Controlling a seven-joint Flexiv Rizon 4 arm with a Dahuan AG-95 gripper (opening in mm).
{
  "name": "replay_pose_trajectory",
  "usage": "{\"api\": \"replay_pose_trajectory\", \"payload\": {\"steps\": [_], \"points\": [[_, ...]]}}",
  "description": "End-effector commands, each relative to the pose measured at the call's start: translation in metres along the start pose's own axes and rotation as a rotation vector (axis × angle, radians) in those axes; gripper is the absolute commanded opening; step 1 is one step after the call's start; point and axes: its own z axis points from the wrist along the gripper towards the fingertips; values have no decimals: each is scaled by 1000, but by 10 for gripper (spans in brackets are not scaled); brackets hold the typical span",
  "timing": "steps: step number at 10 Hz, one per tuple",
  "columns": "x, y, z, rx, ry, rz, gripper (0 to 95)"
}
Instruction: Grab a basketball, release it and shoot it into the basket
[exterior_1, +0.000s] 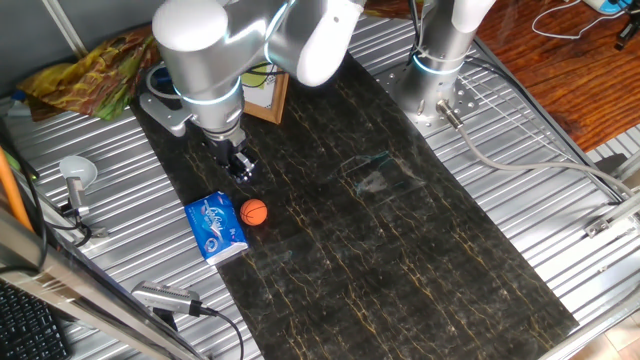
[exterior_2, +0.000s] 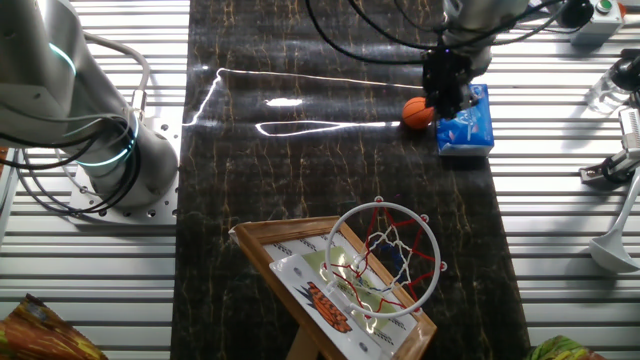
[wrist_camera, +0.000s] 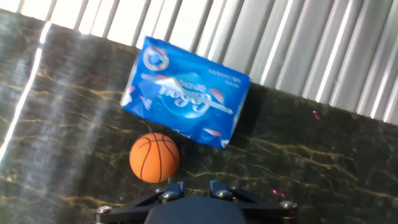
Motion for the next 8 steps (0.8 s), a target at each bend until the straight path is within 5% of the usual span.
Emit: {"api": "replay_pose_trajectory", "payload": {"steps": [1,4,8], "points": [[1,1,2,-3,6,-8,190],[1,1,2,12,-13,3,190],[1,1,2,-9,-6,-108,190]]}}
